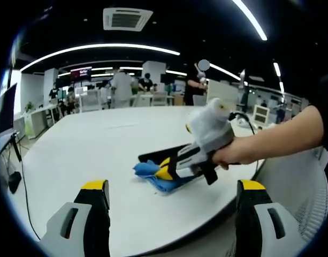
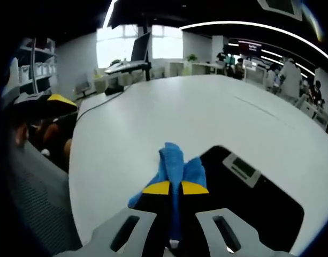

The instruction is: Wipe the mirror surface with the cleaning cloth until all visible marks leave the cleaned area.

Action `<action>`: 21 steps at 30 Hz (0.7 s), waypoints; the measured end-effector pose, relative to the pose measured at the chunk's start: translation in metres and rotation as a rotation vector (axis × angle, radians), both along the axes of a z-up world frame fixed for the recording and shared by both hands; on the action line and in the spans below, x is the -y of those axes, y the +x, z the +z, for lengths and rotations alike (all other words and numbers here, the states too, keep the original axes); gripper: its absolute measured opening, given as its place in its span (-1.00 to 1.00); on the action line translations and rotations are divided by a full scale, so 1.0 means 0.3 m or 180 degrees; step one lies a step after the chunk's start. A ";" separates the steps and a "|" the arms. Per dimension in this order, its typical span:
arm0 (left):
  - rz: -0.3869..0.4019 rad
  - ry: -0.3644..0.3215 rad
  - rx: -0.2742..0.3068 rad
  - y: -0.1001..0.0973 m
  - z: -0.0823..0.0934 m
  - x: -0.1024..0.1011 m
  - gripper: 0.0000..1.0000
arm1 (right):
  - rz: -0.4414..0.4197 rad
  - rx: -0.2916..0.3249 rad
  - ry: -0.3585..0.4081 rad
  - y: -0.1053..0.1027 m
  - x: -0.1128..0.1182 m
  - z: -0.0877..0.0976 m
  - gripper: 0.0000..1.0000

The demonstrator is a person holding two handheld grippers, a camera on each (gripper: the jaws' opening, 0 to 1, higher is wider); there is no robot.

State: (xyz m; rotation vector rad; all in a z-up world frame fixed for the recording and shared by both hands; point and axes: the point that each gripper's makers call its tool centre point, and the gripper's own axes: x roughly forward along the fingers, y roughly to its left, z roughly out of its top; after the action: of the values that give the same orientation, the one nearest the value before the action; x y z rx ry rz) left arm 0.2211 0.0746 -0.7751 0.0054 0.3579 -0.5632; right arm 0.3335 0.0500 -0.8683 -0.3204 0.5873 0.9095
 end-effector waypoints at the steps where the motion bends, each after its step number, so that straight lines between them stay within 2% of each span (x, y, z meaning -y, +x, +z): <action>1: 0.0002 0.0000 -0.0001 0.000 0.000 0.000 0.97 | -0.0012 0.0003 -0.0007 0.009 0.000 0.000 -1.00; 21: -0.0015 0.0027 -0.0050 -0.002 -0.008 0.002 0.98 | -0.0235 -0.0061 -0.0010 0.150 -0.004 0.004 -1.00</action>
State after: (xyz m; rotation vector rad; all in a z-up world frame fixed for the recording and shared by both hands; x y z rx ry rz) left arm 0.2204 0.0739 -0.7776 0.0099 0.3754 -0.5667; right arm 0.3785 0.0514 -0.8672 -0.2913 0.6146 0.8414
